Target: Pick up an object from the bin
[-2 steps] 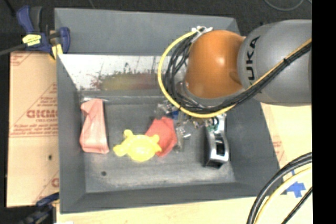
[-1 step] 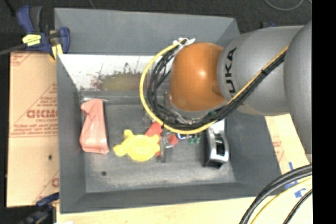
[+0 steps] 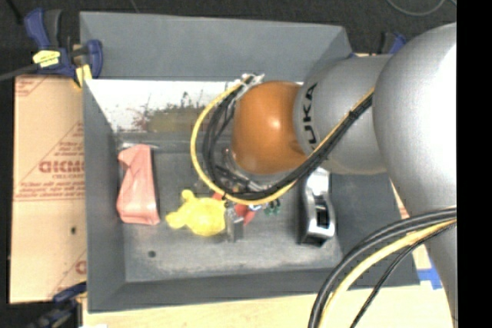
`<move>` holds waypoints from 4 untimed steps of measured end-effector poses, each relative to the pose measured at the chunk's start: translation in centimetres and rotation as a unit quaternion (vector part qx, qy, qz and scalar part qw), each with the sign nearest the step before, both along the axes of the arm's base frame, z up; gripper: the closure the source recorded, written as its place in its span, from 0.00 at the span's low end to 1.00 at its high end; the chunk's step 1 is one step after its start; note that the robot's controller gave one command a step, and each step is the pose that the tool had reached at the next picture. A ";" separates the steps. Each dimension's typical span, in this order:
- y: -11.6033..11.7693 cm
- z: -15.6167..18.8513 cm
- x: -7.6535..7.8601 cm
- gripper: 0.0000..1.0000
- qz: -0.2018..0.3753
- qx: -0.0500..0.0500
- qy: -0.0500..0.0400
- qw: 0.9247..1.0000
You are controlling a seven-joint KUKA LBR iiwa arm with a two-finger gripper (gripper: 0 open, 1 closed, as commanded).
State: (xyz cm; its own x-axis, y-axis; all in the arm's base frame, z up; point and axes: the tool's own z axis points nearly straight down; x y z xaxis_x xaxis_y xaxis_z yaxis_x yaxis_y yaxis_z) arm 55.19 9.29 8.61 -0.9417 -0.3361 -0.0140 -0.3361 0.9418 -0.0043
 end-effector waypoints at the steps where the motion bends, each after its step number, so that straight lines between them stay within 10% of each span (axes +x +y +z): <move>1: 0.9 -1.7 -1.2 1.00 -0.067 0.002 0.001 0.998; 4: 1.0 -1.0 -1.5 1.00 -0.071 0.001 0.001 0.997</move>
Offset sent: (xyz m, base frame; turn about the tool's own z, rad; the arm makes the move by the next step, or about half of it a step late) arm 0.0000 0.0000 0.0000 0.0000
